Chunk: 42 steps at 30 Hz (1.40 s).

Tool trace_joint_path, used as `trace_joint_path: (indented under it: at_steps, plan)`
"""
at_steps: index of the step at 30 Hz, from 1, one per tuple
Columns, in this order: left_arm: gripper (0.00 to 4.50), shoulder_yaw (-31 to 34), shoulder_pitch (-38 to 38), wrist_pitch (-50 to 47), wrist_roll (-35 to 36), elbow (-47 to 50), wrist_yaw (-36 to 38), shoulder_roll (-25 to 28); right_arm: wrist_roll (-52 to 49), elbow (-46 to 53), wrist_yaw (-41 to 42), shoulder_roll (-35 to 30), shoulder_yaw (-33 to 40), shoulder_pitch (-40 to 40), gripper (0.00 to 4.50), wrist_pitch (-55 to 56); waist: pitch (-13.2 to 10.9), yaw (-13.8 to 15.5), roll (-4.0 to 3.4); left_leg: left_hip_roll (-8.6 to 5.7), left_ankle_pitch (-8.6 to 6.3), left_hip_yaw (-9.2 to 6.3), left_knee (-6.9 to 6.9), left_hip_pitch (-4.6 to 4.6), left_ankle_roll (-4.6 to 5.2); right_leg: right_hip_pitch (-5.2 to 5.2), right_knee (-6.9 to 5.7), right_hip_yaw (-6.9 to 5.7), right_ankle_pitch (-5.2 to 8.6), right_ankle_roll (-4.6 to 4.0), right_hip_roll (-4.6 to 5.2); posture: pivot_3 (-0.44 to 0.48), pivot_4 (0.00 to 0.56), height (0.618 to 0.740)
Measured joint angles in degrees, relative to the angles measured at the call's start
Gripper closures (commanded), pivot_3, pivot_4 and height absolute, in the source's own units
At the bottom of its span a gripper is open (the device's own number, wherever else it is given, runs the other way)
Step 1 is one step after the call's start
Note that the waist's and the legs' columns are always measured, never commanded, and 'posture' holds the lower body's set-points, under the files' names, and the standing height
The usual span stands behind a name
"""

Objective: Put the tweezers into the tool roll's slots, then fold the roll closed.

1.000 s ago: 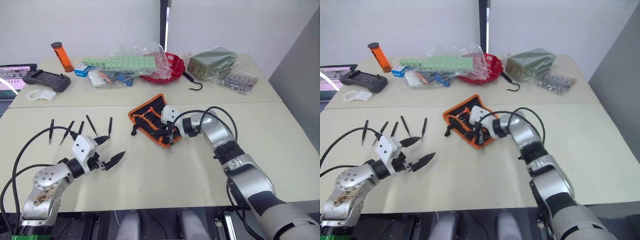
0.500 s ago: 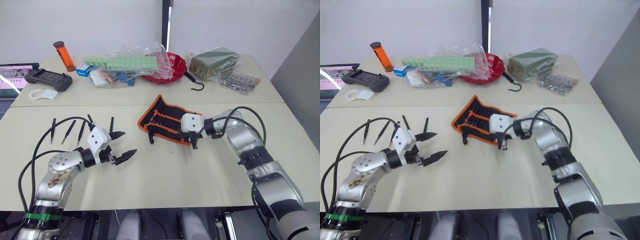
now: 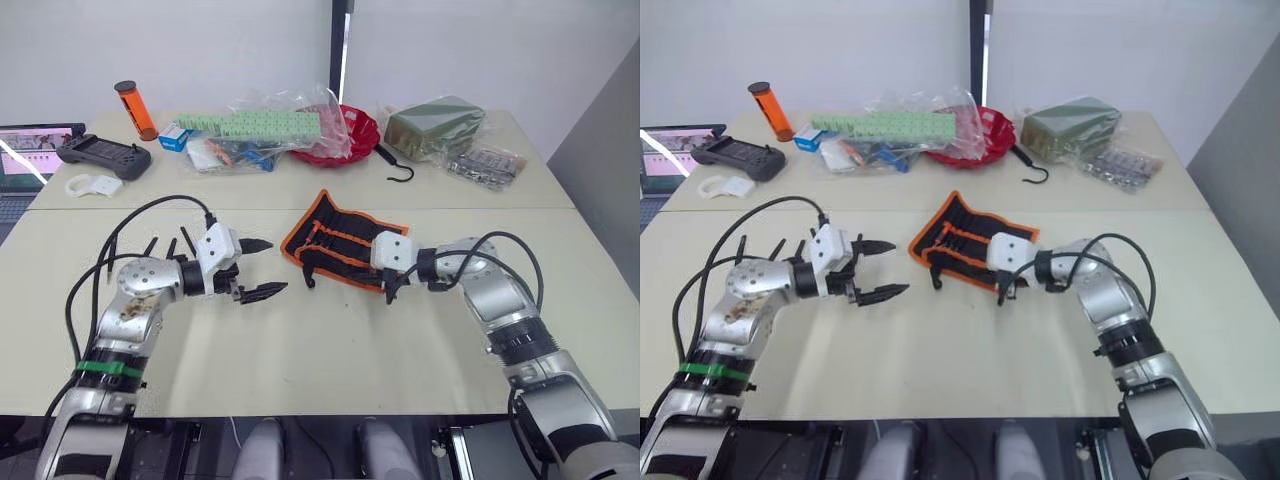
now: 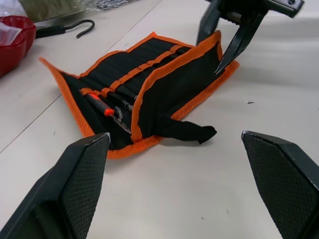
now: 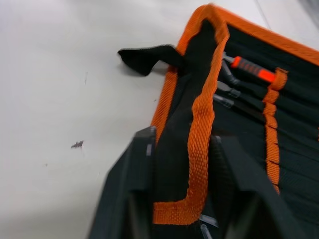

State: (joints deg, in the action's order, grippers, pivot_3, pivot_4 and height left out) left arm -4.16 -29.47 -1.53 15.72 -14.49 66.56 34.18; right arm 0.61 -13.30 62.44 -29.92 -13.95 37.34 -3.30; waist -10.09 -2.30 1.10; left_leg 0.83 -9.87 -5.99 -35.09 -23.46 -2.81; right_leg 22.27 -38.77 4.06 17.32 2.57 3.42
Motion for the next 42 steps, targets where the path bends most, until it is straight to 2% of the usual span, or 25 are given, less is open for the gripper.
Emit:
trace_joint_path:
  at_steps: [1,10,14,19,26,35,38,42]
  plan:
    - [0.00,-0.80,-1.60,0.69,-0.39,-1.64,0.64,-0.85,-0.92,0.62,-0.37,0.13,0.67,-0.44,1.57,-1.35,0.00,0.05,0.01,0.00,0.00,0.00,0.00,-0.01,0.00,0.00,0.01,-0.01,0.00,0.00,0.00,0.000,0.150,0.740]
    - [0.00,-3.27,-11.08,7.71,-4.05,-14.03,4.40,-4.20,-5.70,4.87,-4.23,0.67,4.62,-6.28,1.57,-9.76,-0.01,-0.34,0.02,0.00,0.00,-0.01,0.00,-0.03,0.00,0.02,-0.02,-0.02,0.00,0.00,-0.01,0.000,0.150,0.740]
    - [0.00,-3.44,-14.99,10.22,-4.81,-19.54,6.58,-5.13,-6.68,6.71,-6.52,2.41,5.23,-7.45,2.68,-11.47,-0.02,-0.34,0.03,-0.01,0.00,-0.02,-0.01,-0.04,0.01,0.02,-0.02,-0.03,0.00,0.01,-0.02,0.000,0.150,0.740]
    - [0.00,-3.59,-16.85,11.99,-4.92,-22.31,10.36,-5.49,-8.69,8.85,-7.95,3.90,5.49,-8.76,4.45,-13.18,-0.02,-0.32,0.04,-0.02,0.00,-0.05,-0.02,-0.07,0.01,0.02,-0.03,-0.03,0.00,0.01,-0.02,0.000,0.150,0.740]
    - [0.00,-3.71,-22.84,18.02,-6.86,-29.68,12.85,-5.63,-10.18,11.75,-7.71,3.69,5.43,-11.38,4.48,-13.85,-0.03,-0.21,0.05,-0.05,0.00,-0.09,-0.14,-0.15,0.01,0.01,-0.02,-0.06,0.01,0.04,-0.01,0.000,0.150,0.740]
    - [0.00,-6.55,-24.53,25.51,-14.07,-42.94,11.95,-8.00,-11.05,15.06,-9.32,3.42,5.49,-12.41,4.48,-16.17,-0.06,-0.23,0.09,-0.05,0.00,-0.13,-0.15,-0.20,0.01,0.05,-0.04,-0.08,0.02,0.04,-0.03,0.000,0.150,0.740]
    - [0.76,-6.11,-27.24,26.62,-14.72,-45.28,11.12,-8.33,-11.14,15.12,-9.63,3.35,5.50,-12.44,4.50,-16.75,-0.06,-0.07,0.11,-0.08,0.00,-0.15,-0.21,-0.28,0.01,0.05,-0.04,-0.09,0.02,0.05,-0.02,0.000,0.150,0.740]
    - [2.15,-5.73,-29.32,26.64,-14.67,-46.16,12.53,-9.02,-11.79,15.79,-9.56,3.19,5.50,-12.79,4.50,-17.43,-0.06,-0.20,0.11,-0.10,0.00,-0.16,-0.21,-0.27,0.01,0.04,-0.05,-0.09,0.02,0.07,-0.01,0.000,0.150,0.740]
